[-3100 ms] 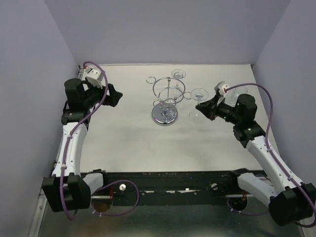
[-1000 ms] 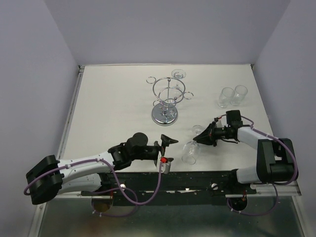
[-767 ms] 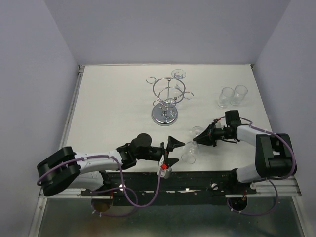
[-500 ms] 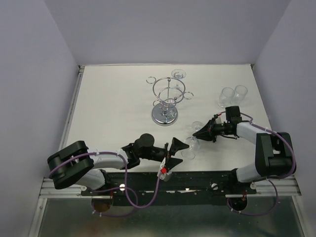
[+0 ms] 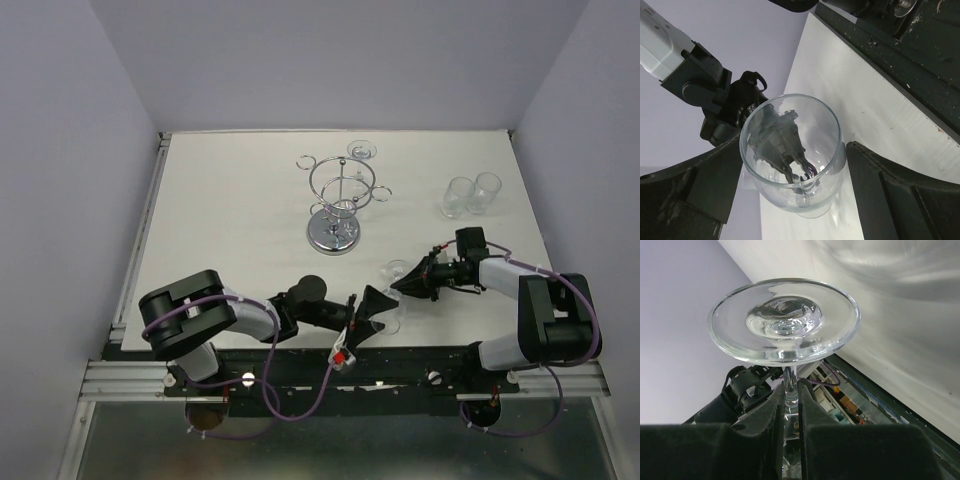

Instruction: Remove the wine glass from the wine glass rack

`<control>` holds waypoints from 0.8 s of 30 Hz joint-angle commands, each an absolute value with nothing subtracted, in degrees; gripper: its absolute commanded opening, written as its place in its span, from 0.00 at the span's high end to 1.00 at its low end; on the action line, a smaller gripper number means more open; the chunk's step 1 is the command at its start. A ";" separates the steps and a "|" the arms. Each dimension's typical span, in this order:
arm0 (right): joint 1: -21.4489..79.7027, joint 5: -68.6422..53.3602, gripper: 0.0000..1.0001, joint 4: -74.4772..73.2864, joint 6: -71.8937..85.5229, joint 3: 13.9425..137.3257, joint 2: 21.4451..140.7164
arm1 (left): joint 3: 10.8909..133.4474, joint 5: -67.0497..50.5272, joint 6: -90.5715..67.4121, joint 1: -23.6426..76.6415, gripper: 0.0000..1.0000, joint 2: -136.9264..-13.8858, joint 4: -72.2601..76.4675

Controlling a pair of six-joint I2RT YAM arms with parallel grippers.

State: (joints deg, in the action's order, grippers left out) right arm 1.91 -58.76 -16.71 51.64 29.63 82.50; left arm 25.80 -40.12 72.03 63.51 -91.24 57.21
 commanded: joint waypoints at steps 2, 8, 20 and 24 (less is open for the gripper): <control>2.37 -60.38 0.99 -17.58 53.61 29.27 81.12 | 27.07 -43.33 74.18 64.42 0.04 -93.34 62.76; 2.37 -60.03 0.99 -17.49 53.44 29.62 81.12 | 26.81 -44.12 72.34 64.42 0.07 -93.34 61.62; 2.37 -58.18 0.91 -17.58 51.59 30.50 80.33 | 27.33 -45.09 70.22 64.51 0.16 -88.69 55.90; 2.37 -57.04 0.79 -17.67 51.59 31.72 80.60 | 27.77 -44.04 72.50 64.42 0.18 -86.67 52.83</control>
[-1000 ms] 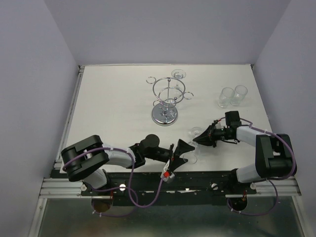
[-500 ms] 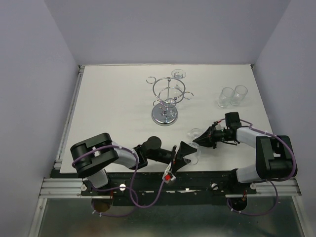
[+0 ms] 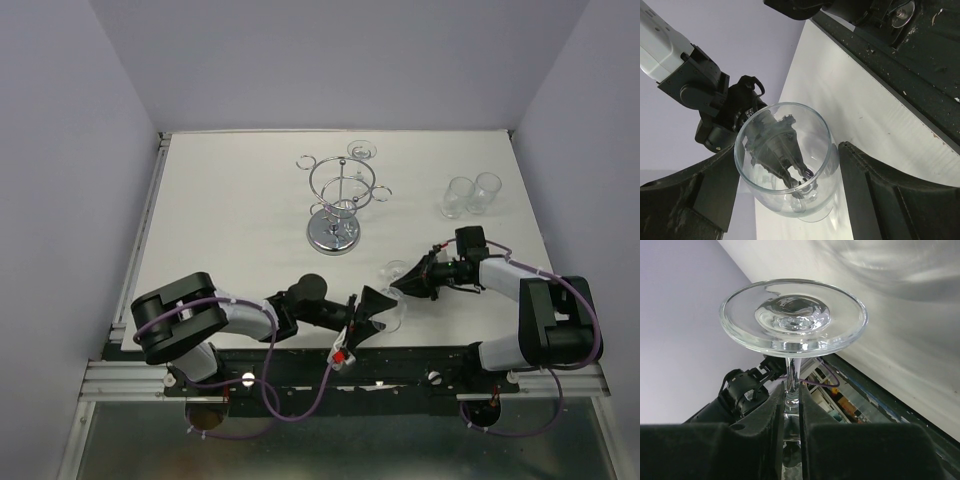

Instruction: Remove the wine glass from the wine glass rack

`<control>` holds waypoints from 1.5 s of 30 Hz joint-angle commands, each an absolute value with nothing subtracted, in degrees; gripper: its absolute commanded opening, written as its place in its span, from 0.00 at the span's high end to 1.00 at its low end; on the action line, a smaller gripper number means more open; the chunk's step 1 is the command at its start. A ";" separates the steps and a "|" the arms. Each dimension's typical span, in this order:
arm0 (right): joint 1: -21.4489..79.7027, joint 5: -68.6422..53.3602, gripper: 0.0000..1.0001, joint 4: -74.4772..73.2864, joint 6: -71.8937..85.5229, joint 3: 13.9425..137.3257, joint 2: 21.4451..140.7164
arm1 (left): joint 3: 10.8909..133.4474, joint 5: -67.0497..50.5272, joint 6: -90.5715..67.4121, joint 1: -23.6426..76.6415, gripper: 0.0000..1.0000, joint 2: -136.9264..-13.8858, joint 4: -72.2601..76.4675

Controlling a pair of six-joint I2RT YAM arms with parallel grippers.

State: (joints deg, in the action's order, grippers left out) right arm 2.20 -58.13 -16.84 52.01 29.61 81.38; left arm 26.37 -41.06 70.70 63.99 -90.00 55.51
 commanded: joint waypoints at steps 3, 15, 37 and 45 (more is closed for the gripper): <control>2.37 -56.60 0.72 -17.67 51.94 32.52 80.95 | 28.47 -43.42 74.27 64.07 0.19 -85.70 50.11; 2.29 -57.13 0.10 -17.67 51.42 33.48 80.25 | 29.88 -43.77 72.08 63.37 0.22 -85.43 49.66; -4.40 -51.68 0.00 -26.02 34.12 49.13 77.88 | 41.04 -43.69 39.93 56.25 0.25 -73.57 22.95; -4.66 -49.49 0.00 -26.54 20.40 51.94 72.16 | 44.38 -41.31 24.19 55.20 0.25 -74.44 20.04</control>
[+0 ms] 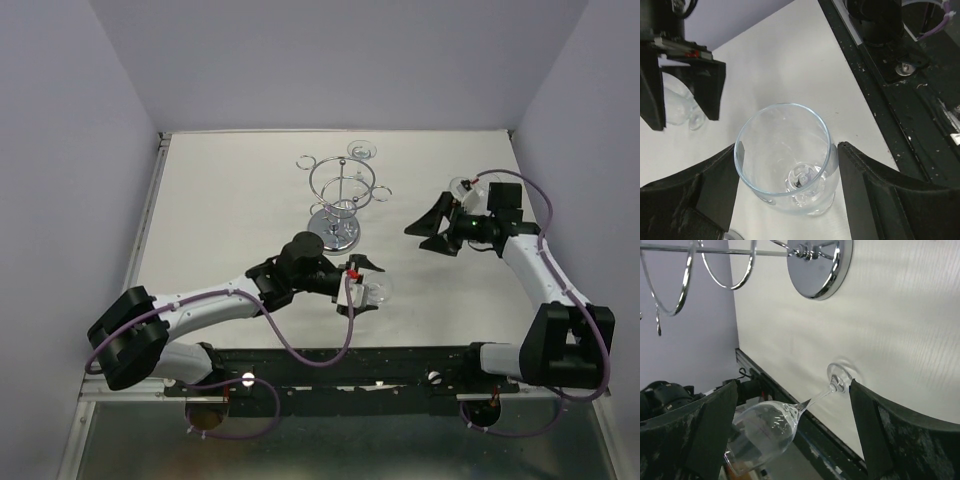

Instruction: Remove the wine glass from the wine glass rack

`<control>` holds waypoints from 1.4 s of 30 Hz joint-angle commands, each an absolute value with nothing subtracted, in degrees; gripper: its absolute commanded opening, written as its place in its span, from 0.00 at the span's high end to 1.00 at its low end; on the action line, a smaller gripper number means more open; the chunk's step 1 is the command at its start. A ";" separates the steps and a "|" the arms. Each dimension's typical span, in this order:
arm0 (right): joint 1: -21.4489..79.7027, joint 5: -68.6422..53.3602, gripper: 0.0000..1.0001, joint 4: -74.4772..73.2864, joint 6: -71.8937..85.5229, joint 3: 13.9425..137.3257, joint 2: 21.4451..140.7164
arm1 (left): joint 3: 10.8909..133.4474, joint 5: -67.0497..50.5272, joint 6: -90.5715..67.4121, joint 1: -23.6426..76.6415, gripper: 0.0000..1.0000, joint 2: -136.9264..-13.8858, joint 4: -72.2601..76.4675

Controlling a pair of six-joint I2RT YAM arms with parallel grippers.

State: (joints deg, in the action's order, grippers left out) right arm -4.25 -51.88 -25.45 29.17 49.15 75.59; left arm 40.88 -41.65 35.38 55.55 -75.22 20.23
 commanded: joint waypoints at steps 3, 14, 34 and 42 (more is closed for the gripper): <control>-4.75 -47.91 0.00 -26.98 16.27 52.38 69.97 | 44.39 -40.08 21.19 55.20 0.26 -74.88 20.30; -4.66 -44.91 0.00 -32.87 5.19 52.12 63.63 | 44.91 -37.35 18.19 55.20 0.15 -76.99 20.30; 7.09 -49.48 0.00 -46.65 -32.32 60.91 54.85 | 61.51 -32.70 26.37 48.52 0.01 -61.54 -8.85; 20.55 -48.17 0.00 -56.07 -50.79 60.38 53.52 | 61.54 -21.90 21.81 38.33 0.01 -53.88 -18.03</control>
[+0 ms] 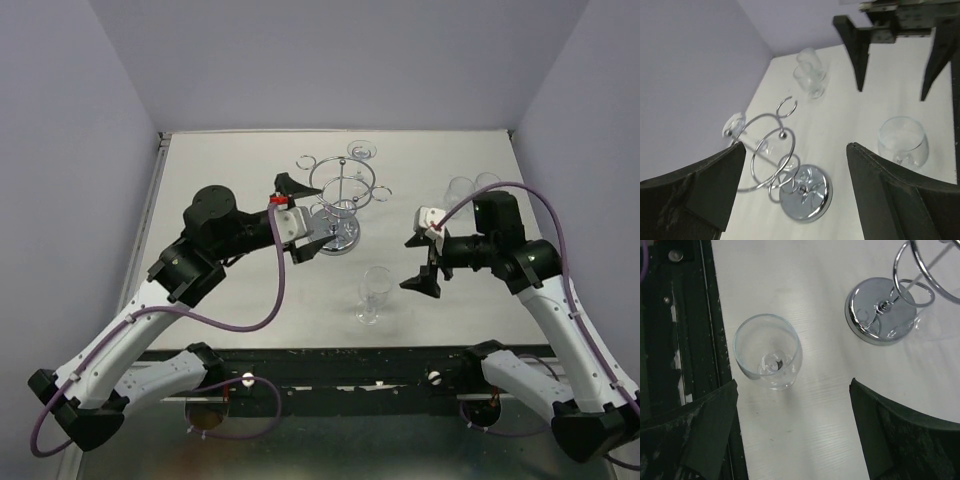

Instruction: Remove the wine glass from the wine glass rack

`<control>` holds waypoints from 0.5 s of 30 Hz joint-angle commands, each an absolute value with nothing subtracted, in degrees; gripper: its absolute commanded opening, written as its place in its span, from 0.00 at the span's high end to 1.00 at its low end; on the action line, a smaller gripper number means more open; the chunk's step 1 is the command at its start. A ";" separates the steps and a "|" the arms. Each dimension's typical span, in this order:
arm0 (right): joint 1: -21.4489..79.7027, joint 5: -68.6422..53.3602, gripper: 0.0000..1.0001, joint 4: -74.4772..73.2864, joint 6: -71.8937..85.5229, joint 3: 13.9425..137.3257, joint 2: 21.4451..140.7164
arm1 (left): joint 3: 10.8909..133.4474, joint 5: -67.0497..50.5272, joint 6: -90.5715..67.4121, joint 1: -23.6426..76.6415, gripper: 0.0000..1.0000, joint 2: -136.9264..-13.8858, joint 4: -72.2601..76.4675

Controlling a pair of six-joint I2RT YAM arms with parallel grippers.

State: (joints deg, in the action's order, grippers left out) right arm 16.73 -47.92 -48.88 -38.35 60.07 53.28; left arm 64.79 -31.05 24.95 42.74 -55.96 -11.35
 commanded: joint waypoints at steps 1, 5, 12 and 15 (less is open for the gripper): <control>22.05 -46.77 0.00 -56.16 -51.67 60.29 53.96 | 60.04 -20.14 20.49 37.10 0.01 -53.35 -16.28; 25.92 -44.12 0.00 -55.99 -51.07 61.08 57.30 | 55.47 -18.11 17.58 33.32 0.01 -52.30 -11.87; 32.08 -42.55 0.00 -54.93 -49.31 61.35 61.70 | 49.66 -13.19 17.40 32.61 0.01 -48.43 -8.00; 33.04 -40.96 0.00 -54.93 -49.48 62.14 63.63 | 47.12 -13.18 17.40 32.26 0.01 -46.68 -7.03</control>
